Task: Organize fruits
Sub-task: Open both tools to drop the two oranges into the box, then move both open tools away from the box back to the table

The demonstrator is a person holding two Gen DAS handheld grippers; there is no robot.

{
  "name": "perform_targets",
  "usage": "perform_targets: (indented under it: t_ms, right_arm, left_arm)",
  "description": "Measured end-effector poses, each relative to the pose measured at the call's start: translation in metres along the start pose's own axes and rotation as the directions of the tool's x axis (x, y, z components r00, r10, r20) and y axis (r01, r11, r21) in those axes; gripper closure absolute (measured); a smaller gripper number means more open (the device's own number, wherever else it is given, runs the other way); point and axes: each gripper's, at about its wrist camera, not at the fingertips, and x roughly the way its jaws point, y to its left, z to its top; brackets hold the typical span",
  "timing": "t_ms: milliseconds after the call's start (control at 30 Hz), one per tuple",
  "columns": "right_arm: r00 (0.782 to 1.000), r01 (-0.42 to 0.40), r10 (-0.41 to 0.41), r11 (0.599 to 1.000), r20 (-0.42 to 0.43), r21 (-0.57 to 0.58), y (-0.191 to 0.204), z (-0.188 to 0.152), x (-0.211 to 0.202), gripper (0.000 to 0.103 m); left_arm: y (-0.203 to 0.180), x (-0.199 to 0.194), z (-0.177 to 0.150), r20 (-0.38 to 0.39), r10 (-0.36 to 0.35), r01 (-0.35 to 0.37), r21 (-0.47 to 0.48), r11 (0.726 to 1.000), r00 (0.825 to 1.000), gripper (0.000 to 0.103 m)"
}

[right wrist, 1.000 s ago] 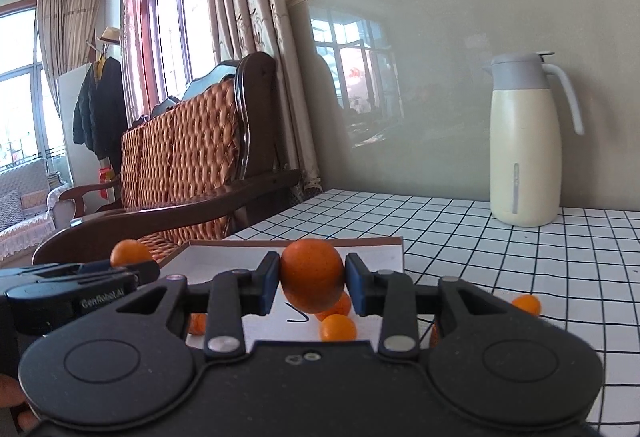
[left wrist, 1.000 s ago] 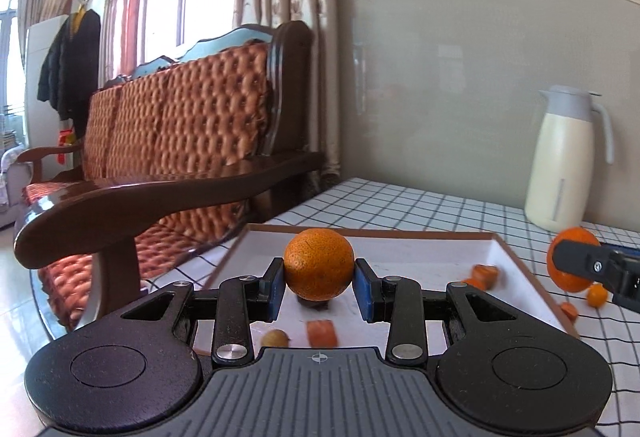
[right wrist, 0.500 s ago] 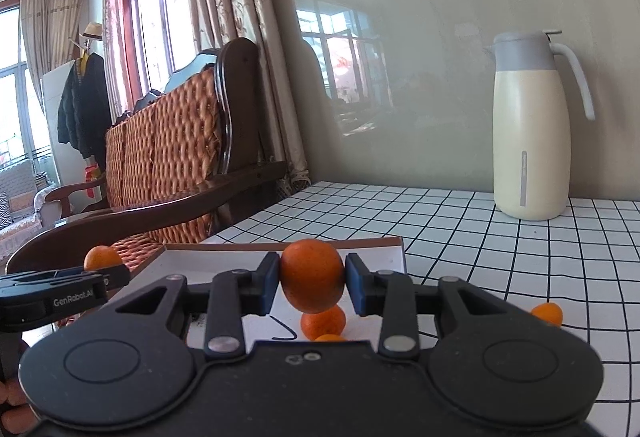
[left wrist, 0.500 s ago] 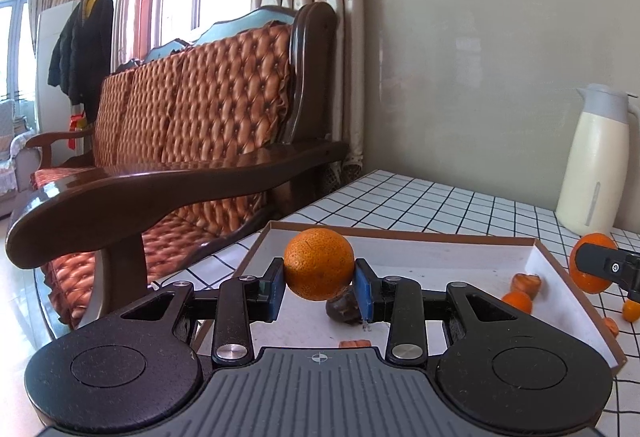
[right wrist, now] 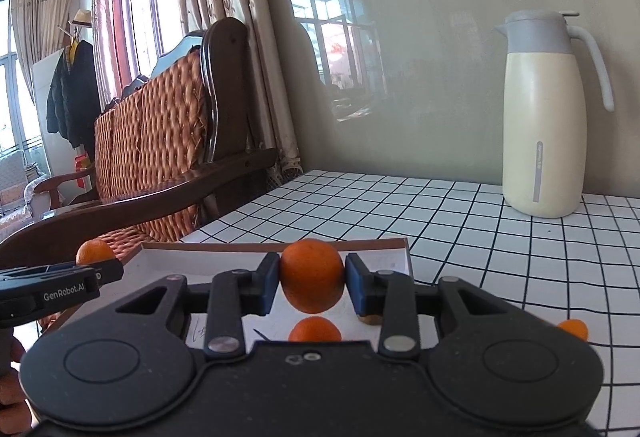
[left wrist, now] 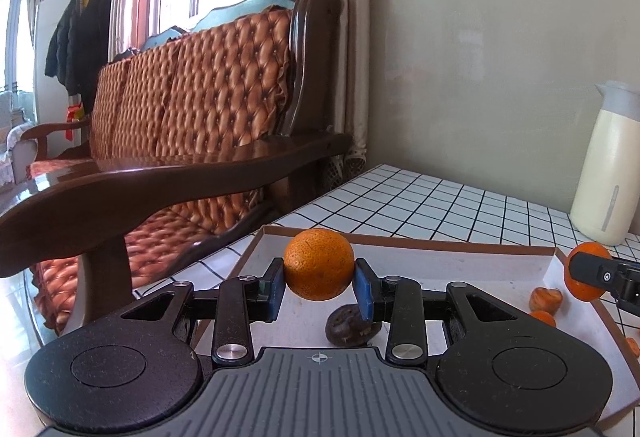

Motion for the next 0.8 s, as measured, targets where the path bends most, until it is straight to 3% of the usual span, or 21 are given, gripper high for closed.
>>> perform_targets:
  t_ms: [267, 333, 367, 400, 433, 467, 567, 800]
  right_arm:
    - [0.999, 0.004, -0.003, 1.000, -0.034, 0.007, 0.002, 0.005, 0.028, 0.075]
    - [0.999, 0.009, -0.009, 1.000, -0.043, 0.004, 0.003, 0.006, 0.035, 0.070]
    - [0.999, 0.024, -0.024, 1.000, -0.049, -0.004, 0.004, 0.006, 0.037, 0.061]
    - [0.998, 0.041, -0.041, 0.999, -0.043, 0.001, 0.004, 0.007, 0.036, 0.027]
    - [0.999, 0.044, -0.044, 0.999, -0.003, 0.021, 0.002, 0.007, 0.029, 0.013]
    - [0.998, 0.051, -0.052, 0.998, 0.045, 0.028, 0.002, 0.007, 0.020, 0.013]
    - [0.993, 0.058, -0.059, 0.998, 0.102, 0.011, 0.003, 0.014, 0.005, 0.009]
    - [0.989, 0.025, -0.031, 0.999, 0.142, 0.042, -0.009, 0.023, -0.019, 0.006]
  left_arm:
    - [0.001, 0.027, 0.005, -0.026, 0.007, -0.007, -0.003, 1.000, 1.000, 0.066]
    - [0.001, 0.034, 0.005, -0.038, 0.011, -0.011, -0.007, 1.000, 0.999, 0.066]
    - [0.000, 0.038, 0.004, -0.042, 0.018, -0.019, -0.008, 1.000, 0.999, 0.066]
    - [-0.001, 0.042, 0.004, -0.050, 0.028, -0.028, -0.003, 1.000, 0.998, 0.057]
    - [-0.002, 0.046, 0.004, -0.064, 0.034, -0.034, 0.011, 0.999, 0.997, 0.040]
    - [-0.004, 0.047, 0.006, -0.074, 0.054, -0.053, 0.019, 0.998, 0.996, 0.000]
    - [-0.008, 0.027, 0.015, 0.024, 0.070, -0.071, 0.030, 0.997, 0.997, 0.000]
    - [-0.009, -0.010, 0.026, 0.103, 0.074, -0.076, 0.020, 0.997, 0.992, 0.000]
